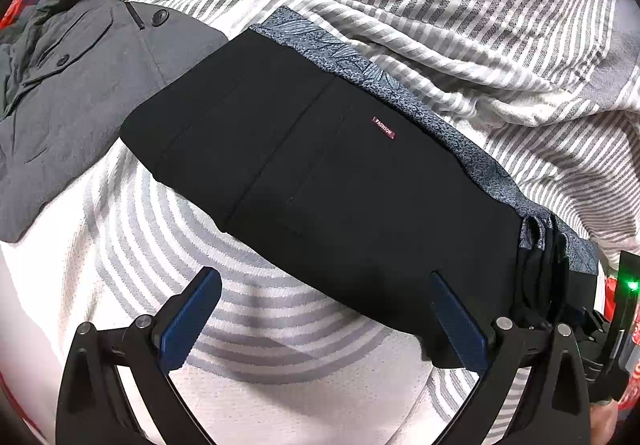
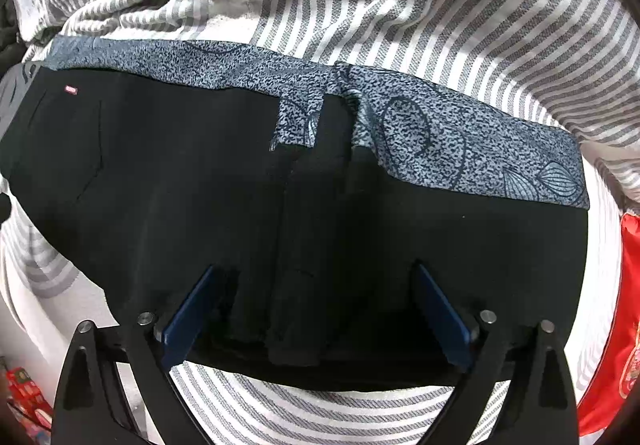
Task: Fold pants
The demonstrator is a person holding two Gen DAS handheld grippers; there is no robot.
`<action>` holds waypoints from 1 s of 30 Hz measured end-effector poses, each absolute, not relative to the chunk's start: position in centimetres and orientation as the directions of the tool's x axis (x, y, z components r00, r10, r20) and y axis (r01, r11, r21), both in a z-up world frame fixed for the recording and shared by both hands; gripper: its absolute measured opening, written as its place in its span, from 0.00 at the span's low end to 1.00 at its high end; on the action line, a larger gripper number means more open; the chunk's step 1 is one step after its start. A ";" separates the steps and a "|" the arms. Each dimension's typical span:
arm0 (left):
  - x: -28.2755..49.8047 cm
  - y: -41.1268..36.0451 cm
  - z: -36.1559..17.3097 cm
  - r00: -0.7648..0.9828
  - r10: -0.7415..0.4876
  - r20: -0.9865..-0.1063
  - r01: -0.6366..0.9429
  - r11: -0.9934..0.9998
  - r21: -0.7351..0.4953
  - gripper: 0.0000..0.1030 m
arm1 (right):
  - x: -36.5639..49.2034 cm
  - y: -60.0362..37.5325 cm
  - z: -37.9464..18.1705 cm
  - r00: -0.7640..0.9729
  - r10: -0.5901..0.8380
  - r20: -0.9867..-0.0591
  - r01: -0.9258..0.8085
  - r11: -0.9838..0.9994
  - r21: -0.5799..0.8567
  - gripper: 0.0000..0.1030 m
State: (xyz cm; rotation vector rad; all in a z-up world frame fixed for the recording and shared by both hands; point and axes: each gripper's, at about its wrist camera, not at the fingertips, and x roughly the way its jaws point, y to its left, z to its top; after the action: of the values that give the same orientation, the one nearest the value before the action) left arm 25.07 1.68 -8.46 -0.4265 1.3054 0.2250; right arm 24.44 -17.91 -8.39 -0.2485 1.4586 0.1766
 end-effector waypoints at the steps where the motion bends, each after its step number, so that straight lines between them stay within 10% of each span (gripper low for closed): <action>1: 25.1 1.8 -8.5 0.256 -0.077 -0.964 -0.396 0.901 -0.177 1.00 | 24.3 -17.5 -8.6 0.106 -0.042 -0.993 -0.274 0.959 -0.069 0.97; 30: 25.4 10.3 -8.1 0.381 -0.225 -0.897 -0.558 0.718 -0.416 1.00 | 23.1 -17.7 -7.5 0.104 0.000 -0.995 -0.245 0.969 -0.026 0.99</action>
State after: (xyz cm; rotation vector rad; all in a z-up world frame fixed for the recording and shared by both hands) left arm 25.36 10.25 -8.12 -0.7840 1.1919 0.2430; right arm 23.06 -17.69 -7.51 -0.2029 1.4586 0.1828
